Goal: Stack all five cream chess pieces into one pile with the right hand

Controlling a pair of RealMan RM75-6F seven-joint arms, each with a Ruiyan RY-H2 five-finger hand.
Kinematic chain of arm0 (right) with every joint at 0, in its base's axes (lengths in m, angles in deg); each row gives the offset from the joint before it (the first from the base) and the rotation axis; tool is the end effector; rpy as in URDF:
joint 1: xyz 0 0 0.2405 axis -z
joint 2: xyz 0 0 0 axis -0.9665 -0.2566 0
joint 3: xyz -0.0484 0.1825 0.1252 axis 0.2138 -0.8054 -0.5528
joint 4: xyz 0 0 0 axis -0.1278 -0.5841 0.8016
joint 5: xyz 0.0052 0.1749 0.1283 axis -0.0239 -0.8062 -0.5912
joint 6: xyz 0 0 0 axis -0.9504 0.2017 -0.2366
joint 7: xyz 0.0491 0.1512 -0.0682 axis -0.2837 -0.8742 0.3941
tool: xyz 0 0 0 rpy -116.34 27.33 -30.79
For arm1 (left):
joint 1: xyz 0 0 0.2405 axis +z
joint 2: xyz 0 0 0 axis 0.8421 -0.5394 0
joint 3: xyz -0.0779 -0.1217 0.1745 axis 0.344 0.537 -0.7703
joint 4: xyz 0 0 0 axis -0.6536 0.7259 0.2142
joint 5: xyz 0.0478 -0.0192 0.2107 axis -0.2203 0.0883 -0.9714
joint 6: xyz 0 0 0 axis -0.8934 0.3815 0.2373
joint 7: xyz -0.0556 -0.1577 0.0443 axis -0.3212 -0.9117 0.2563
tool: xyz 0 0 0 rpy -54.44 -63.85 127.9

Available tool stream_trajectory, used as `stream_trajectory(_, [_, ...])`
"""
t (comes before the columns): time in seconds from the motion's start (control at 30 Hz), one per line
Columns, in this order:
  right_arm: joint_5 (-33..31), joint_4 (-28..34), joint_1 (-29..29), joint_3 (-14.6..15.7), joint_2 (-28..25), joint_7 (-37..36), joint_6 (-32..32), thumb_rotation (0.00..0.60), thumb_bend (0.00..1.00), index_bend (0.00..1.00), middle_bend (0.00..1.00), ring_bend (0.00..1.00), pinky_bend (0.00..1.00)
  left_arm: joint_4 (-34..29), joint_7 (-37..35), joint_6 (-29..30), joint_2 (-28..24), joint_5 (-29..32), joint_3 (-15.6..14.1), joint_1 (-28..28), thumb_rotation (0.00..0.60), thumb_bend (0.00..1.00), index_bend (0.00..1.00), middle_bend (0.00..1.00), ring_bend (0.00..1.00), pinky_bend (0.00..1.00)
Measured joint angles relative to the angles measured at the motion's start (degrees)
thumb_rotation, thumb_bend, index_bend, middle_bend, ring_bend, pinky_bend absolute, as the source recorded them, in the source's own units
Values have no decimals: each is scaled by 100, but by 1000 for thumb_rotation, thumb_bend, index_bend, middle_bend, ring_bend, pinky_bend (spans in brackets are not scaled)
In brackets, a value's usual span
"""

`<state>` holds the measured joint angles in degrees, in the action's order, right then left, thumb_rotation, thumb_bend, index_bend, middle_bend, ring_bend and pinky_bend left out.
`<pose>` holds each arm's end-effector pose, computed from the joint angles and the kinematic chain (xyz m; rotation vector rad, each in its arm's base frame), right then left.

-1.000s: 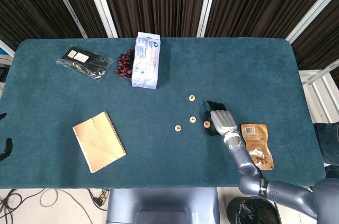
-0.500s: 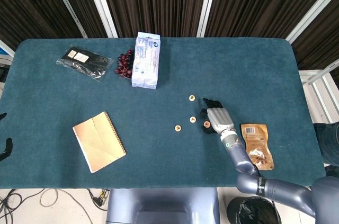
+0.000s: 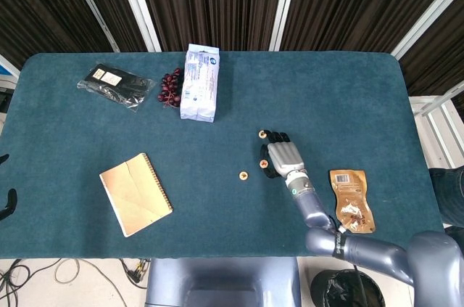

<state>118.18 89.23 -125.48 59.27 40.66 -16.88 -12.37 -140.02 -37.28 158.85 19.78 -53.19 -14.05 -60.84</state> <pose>-0.1186 -0.3856 -0.0711 1.7415 -1.1921 0.7609 -0.3058 0.2091 0.1721 -1.2263 -0.9596 -0.8480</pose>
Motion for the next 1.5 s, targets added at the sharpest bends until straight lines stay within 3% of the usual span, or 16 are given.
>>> stream_trajectory(0.6, [-269, -336, -93, 81, 184, -28, -85, 600, 411, 457, 0, 0, 0, -8, -2, -7, -8, 9, -2, 3, 600, 484, 150, 0, 0, 0])
stream_trajectory(1.5, [-147, -546, -61, 136, 286, -167, -86, 600, 410, 483, 0, 0, 0, 2, -3, -19, -2, -10, -21, 3, 600, 484, 150, 0, 0, 0])
